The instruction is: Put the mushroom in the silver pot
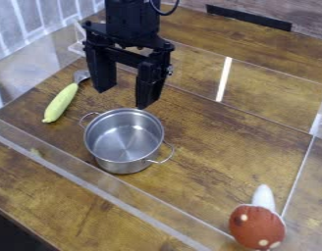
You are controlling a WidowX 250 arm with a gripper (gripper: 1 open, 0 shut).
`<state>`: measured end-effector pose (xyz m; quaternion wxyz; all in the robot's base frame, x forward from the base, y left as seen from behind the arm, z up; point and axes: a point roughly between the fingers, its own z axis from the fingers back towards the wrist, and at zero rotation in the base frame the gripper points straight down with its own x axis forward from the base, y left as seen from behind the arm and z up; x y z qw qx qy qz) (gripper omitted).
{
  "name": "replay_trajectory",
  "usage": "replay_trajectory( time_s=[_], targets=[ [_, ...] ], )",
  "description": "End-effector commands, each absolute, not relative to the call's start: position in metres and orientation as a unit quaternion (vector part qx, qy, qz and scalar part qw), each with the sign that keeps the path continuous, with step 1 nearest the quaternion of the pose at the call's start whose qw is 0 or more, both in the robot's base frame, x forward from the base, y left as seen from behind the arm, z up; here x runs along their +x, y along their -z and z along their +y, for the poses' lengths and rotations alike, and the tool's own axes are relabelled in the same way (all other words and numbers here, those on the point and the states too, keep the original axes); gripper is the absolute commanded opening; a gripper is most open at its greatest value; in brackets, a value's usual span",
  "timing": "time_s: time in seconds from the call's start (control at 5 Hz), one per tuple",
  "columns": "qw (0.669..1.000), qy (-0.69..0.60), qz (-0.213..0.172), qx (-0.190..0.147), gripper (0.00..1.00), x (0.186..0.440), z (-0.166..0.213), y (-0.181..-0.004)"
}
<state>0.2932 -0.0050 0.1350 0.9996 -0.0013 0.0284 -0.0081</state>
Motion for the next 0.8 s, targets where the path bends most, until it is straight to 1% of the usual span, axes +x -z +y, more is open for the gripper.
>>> replay_trajectory(
  time_s=[0.0,0.2,0.6],
  targets=[
    [0.999,0.019,0.044,-0.002,1.0,0.296,-0.003,-0.12],
    [0.998,0.038,0.049,-0.002,1.0,0.298,-0.034,-0.112],
    [0.994,0.1,0.04,0.004,1.0,0.298,-0.131,-0.094]
  ],
)
